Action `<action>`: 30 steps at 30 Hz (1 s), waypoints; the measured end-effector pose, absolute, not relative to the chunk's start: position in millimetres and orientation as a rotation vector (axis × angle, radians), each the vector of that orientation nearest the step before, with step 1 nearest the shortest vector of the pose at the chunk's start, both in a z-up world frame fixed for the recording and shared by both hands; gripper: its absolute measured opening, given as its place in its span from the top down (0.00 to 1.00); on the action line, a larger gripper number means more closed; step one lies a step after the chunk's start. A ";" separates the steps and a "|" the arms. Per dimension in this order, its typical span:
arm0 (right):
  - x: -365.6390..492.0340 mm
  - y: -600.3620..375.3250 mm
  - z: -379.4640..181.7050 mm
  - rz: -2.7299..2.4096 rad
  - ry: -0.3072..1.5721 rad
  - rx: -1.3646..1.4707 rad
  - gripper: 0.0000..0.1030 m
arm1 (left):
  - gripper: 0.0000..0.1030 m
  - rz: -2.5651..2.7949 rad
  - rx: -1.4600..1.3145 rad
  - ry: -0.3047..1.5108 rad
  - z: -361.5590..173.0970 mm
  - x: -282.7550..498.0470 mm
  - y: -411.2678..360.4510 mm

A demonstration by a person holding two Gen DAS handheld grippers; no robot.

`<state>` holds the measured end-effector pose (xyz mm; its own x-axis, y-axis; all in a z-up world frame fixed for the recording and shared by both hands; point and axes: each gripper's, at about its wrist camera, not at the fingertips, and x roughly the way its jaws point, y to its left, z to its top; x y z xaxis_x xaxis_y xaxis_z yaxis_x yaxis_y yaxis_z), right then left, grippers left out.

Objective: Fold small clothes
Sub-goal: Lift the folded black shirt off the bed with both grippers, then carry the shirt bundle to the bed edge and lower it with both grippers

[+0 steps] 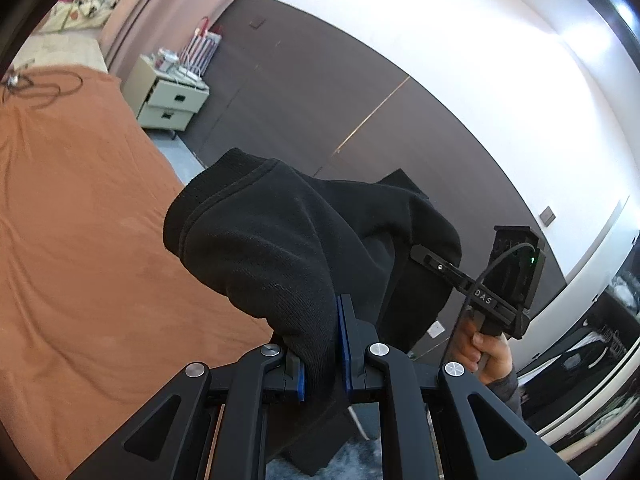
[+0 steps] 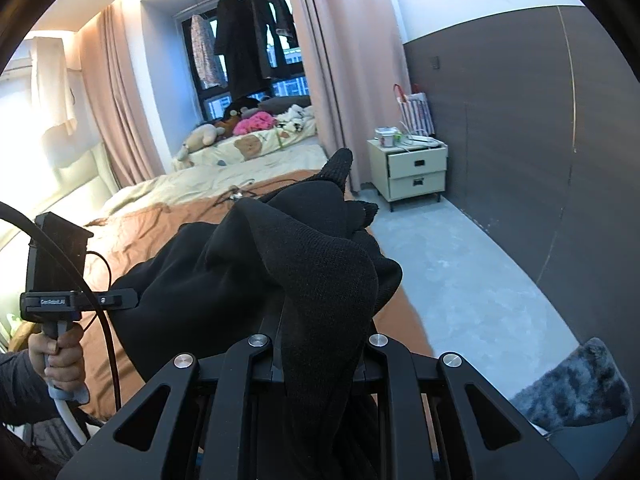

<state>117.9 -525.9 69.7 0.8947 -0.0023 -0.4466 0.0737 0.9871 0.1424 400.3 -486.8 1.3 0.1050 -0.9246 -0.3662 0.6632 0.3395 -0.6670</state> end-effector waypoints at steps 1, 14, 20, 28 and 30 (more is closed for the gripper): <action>119.6 -528.6 71.8 -0.043 0.467 0.156 0.87 | 0.87 -1.213 -0.382 0.850 -2.6 401.0 -491.2; 215.1 -536.1 56.9 -0.110 0.639 0.173 0.87 | 0.87 -1.158 -0.329 0.901 -53.1 449.3 -538.0; 263.0 -527.5 57.2 -0.122 0.656 0.182 0.84 | 0.85 -1.053 -0.285 0.825 -76.1 463.2 -526.3; 281.5 -522.5 30.5 -0.315 0.715 0.258 0.38 | 0.44 -0.912 -0.306 1.070 -148.6 503.8 -505.1; 268.8 -515.7 32.1 -0.308 0.718 0.248 0.38 | 0.36 -0.906 -0.338 1.098 -155.2 510.3 -499.2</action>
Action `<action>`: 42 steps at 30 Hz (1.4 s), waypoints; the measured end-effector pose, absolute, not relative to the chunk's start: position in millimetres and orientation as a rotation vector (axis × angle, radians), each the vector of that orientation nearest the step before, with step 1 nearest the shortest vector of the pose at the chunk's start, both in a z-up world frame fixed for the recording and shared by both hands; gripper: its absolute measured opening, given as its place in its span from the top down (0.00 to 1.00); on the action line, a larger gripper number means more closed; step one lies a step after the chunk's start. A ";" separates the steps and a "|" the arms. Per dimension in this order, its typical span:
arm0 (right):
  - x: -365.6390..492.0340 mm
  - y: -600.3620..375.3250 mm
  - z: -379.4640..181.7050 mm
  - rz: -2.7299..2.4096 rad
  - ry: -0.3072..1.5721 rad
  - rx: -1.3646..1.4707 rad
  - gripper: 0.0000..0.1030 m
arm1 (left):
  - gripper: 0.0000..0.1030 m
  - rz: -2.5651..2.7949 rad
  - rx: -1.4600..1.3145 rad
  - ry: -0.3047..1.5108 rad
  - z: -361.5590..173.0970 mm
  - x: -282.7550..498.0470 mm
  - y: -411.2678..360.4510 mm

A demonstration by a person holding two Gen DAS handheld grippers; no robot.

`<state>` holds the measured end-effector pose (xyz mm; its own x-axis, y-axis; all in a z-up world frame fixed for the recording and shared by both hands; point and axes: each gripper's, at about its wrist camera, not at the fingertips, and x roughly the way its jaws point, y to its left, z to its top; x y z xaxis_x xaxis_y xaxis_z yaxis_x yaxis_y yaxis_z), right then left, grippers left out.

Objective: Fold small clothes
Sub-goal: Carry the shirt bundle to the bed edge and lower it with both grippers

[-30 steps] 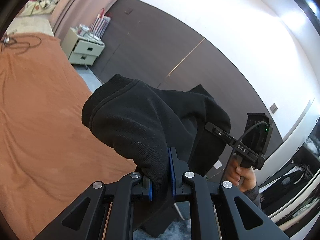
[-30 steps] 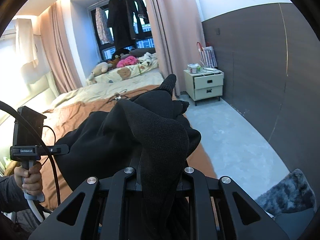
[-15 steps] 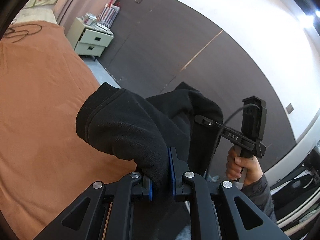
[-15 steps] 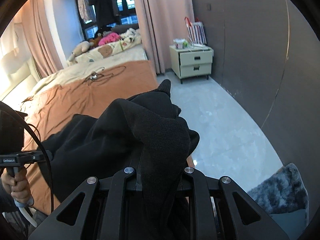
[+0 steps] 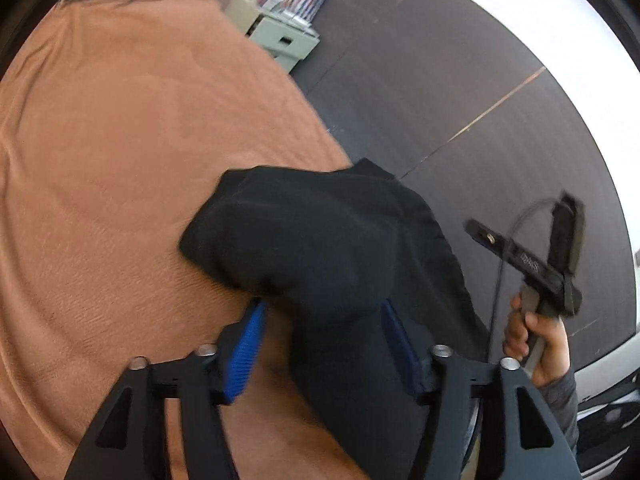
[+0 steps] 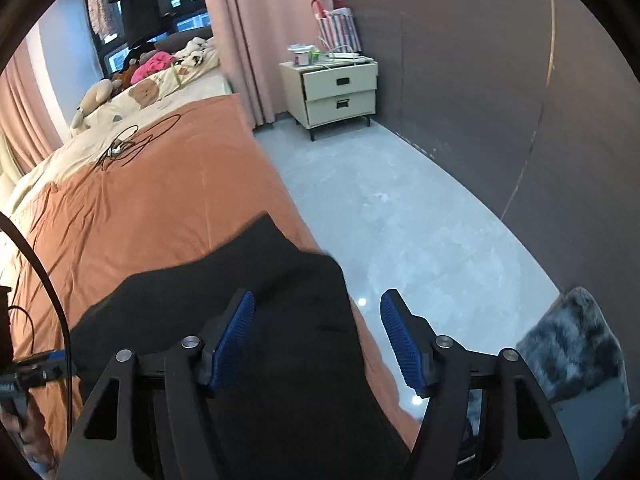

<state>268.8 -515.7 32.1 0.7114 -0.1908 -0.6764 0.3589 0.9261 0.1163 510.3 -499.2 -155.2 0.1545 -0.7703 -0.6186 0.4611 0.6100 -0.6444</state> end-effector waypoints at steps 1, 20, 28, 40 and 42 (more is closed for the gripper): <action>264.6 -513.4 33.5 -0.311 0.718 0.241 0.38 | 0.34 -0.913 -0.364 1.107 -156.7 513.6 -496.9; 142.0 -509.6 7.0 -0.203 0.789 0.299 0.49 | 0.71 -0.867 -0.536 1.135 -153.3 618.7 -514.7; 115.1 -534.1 10.9 -0.250 0.779 0.352 0.55 | 0.70 -0.784 -0.257 1.018 -130.3 608.8 -515.7; 91.8 -544.1 21.2 -0.335 0.808 0.306 0.68 | 0.45 -0.745 -0.174 1.065 -138.8 587.0 -495.3; 85.3 -542.8 25.6 -0.353 0.817 0.303 0.68 | 0.45 -0.749 -0.159 1.077 -140.3 579.3 -491.7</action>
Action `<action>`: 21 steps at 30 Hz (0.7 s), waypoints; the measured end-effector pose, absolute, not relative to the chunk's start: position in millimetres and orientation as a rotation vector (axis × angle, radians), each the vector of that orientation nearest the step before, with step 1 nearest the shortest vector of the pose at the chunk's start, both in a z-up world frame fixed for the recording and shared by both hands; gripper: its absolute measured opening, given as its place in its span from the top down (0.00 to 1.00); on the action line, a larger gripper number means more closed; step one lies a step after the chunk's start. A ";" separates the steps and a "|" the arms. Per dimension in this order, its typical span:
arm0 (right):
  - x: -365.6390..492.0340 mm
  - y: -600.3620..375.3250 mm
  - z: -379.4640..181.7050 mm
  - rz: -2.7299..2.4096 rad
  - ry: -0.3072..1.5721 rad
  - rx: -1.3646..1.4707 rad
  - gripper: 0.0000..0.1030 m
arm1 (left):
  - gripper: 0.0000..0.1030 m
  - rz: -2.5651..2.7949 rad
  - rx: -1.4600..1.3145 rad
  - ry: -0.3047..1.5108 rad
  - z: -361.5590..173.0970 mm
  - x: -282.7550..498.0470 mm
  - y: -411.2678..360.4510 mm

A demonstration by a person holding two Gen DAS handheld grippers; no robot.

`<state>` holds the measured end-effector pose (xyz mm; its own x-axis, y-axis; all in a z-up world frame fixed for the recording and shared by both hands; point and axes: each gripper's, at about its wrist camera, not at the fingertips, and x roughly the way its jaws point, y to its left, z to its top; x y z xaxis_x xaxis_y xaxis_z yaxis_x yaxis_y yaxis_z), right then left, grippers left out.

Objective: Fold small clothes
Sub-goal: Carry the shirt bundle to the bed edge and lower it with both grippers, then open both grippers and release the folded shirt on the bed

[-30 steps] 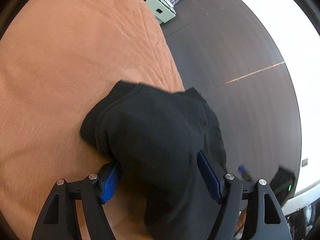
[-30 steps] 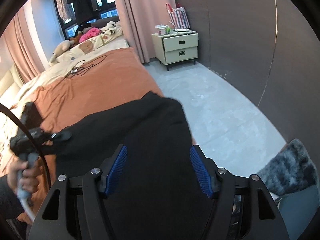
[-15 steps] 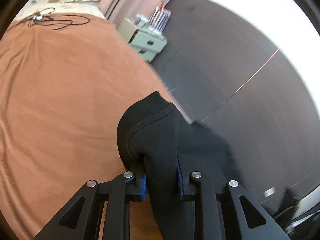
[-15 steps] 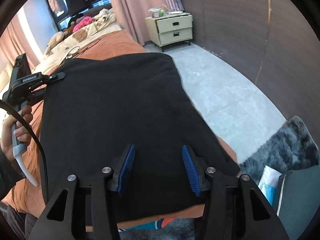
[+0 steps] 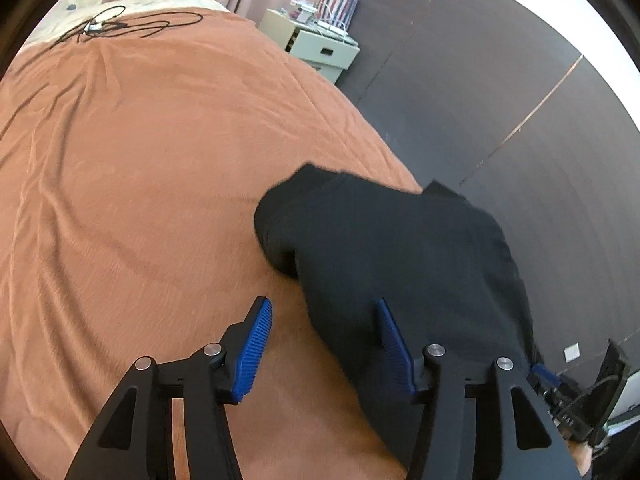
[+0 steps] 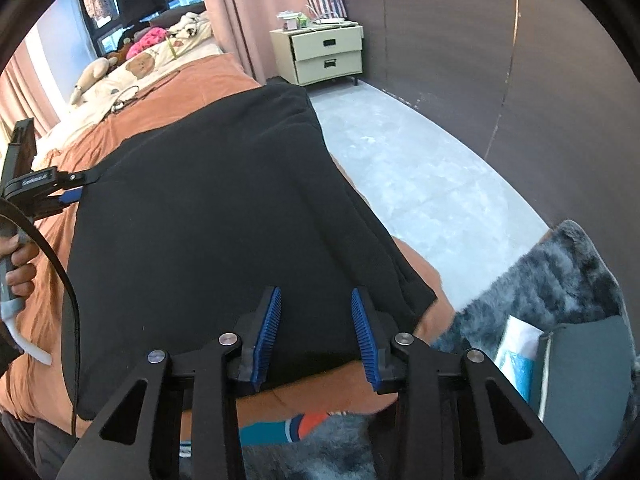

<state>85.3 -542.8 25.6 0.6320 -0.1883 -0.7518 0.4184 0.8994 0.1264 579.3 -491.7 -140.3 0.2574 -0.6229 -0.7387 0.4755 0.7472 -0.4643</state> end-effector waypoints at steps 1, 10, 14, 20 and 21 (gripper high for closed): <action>83.3 -531.1 24.4 -0.356 0.821 0.303 0.68 | 0.45 -0.755 -0.150 1.079 -138.0 574.6 -488.4; 108.2 -474.3 50.6 -0.378 0.804 0.276 0.39 | 0.30 -0.782 -0.110 1.031 -93.3 538.7 -446.4; 90.7 -450.7 69.9 -0.380 0.782 0.252 0.16 | 0.05 -0.782 -0.105 0.978 -67.6 522.3 -421.9; 69.3 -412.1 89.6 -0.421 0.774 0.205 0.00 | 0.00 -0.777 -0.054 0.896 -25.5 490.6 -380.1; 66.4 -405.0 93.5 -0.419 0.771 0.200 0.00 | 0.00 -0.772 -0.050 0.890 -18.9 484.5 -372.8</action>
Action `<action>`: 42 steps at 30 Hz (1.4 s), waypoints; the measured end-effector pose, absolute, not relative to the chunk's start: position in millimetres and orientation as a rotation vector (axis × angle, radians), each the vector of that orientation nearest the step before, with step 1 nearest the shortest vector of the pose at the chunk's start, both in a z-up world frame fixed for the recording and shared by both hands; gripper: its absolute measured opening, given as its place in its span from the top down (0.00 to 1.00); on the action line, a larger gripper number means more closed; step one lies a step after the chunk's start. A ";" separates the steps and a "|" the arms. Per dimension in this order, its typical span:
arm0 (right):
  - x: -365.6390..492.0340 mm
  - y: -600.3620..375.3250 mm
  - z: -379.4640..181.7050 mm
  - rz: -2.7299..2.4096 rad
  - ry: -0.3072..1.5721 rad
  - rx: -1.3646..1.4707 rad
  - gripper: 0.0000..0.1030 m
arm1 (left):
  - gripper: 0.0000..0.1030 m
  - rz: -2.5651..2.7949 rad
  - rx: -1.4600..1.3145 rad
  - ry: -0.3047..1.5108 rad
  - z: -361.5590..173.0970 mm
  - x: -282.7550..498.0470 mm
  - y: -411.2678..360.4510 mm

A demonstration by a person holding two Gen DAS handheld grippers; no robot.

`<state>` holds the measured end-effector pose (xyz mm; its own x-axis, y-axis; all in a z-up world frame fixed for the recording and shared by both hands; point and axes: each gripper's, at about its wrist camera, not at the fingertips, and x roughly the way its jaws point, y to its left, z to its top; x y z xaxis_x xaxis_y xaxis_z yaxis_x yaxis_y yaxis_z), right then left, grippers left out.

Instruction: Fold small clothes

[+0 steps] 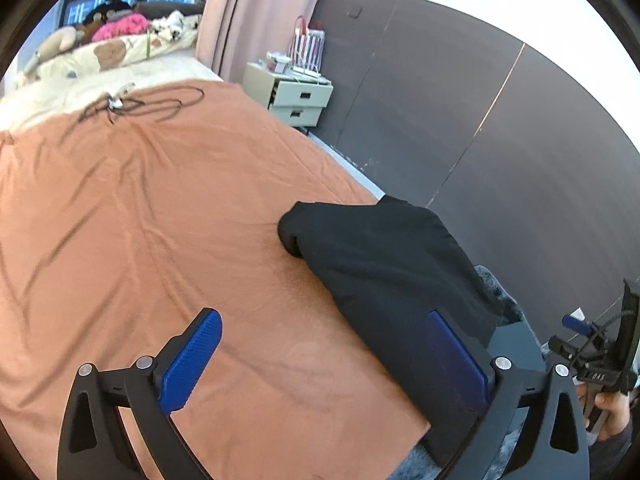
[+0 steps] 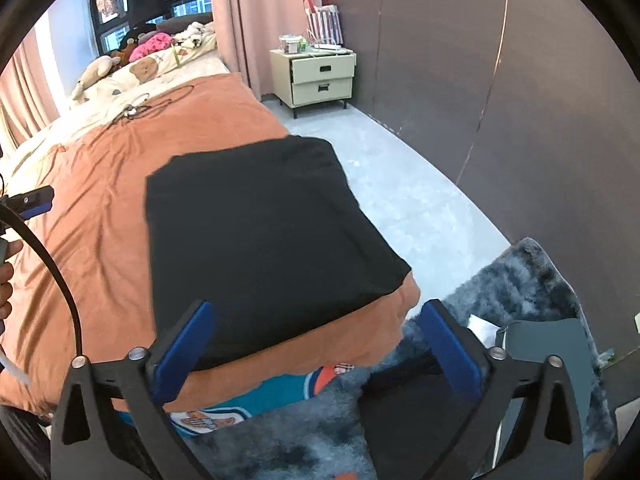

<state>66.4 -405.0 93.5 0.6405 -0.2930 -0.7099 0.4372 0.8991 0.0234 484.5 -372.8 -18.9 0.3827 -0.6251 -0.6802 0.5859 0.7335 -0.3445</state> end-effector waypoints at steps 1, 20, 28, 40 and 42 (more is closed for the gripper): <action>64.5 -399.5 94.4 -0.416 0.767 0.195 0.00 | 0.00 -0.772 -0.049 0.886 -14.2 479.9 -366.1; -12.6 -297.7 140.8 -0.336 0.681 0.159 0.00 | 0.00 -0.705 -0.065 0.681 82.7 349.8 -207.8; -42.5 -266.5 145.2 -0.282 0.648 0.137 0.00 | 0.00 -0.669 -0.043 0.626 95.8 302.5 -163.7; -79.4 -228.6 145.8 -0.222 0.586 0.131 0.00 | 0.00 -0.616 -0.020 0.565 108.7 252.2 -100.3; -84.1 -224.8 146.3 -0.206 0.566 0.135 0.00 | 0.00 -0.601 -0.029 0.570 109.0 248.2 -89.7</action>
